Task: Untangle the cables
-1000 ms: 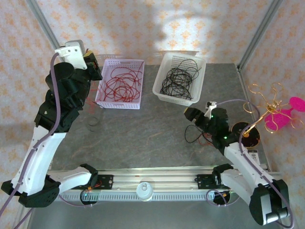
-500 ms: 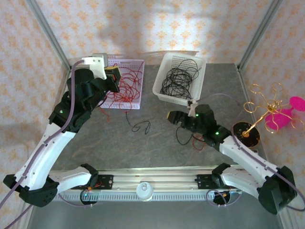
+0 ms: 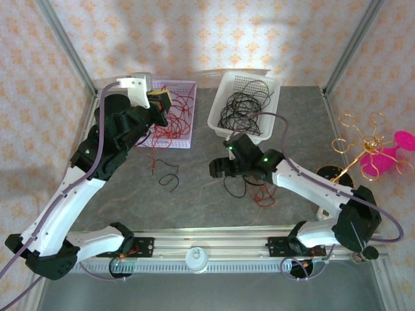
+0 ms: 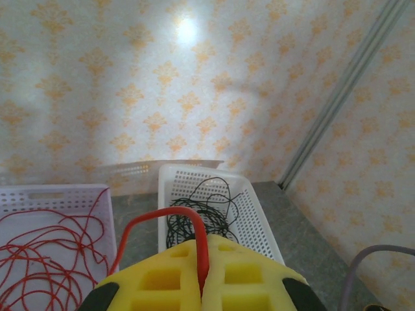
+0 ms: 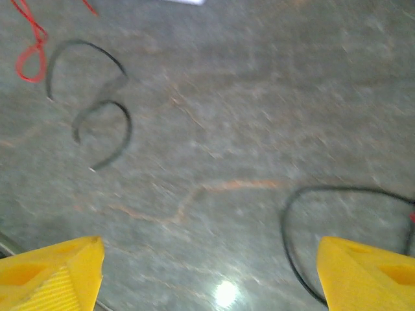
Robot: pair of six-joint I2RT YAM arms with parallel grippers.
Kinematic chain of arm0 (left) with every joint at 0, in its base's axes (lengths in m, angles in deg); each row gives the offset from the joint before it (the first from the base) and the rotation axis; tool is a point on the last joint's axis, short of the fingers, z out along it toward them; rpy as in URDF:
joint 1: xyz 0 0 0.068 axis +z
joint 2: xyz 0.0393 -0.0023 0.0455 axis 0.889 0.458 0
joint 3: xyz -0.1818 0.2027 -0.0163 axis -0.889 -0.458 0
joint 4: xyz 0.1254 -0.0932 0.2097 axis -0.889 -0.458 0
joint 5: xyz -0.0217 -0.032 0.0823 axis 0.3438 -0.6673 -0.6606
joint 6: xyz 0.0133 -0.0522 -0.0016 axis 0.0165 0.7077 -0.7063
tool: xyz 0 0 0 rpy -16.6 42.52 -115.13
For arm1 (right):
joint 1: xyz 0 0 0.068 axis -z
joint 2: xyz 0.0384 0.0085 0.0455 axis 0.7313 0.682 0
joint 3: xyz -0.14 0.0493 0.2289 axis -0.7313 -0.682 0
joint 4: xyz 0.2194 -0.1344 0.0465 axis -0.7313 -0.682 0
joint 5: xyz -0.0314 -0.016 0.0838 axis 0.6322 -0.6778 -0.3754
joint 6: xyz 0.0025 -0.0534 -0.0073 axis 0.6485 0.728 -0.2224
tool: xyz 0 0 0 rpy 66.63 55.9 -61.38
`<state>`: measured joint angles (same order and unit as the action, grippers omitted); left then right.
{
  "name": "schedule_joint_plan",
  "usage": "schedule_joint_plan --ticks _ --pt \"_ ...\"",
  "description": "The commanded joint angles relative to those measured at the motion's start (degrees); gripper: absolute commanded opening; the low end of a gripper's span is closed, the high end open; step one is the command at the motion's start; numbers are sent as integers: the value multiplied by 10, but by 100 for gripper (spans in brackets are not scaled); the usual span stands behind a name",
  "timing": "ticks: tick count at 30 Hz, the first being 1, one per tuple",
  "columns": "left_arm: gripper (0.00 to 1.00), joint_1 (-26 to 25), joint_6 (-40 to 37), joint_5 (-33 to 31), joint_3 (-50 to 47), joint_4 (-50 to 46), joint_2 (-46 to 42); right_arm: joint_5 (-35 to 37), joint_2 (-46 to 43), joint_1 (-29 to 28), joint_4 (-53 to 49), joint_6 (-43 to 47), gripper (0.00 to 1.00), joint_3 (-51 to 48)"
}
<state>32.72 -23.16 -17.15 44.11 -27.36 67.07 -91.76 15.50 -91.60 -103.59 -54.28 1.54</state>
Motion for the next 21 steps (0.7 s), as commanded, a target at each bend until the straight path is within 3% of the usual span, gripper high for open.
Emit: schedule_joint_plan --ticks 1,8,11,17,21 --pt "0 -4 7 9 -10 40 3 26 -31 0 -118 15 84 11" --pt "0 -5 3 20 -16 56 9 -139 -105 -6 -88 -54 81 -113" --pt "0 -5 3 25 -17 61 10 -155 -96 -13 -134 -42 77 -128" --pt "0 -5 6 31 -27 72 5 -165 -82 -16 -241 7 75 -42" --pt "0 -7 17 40 -33 88 2 -185 -41 -16 -229 32 75 83"
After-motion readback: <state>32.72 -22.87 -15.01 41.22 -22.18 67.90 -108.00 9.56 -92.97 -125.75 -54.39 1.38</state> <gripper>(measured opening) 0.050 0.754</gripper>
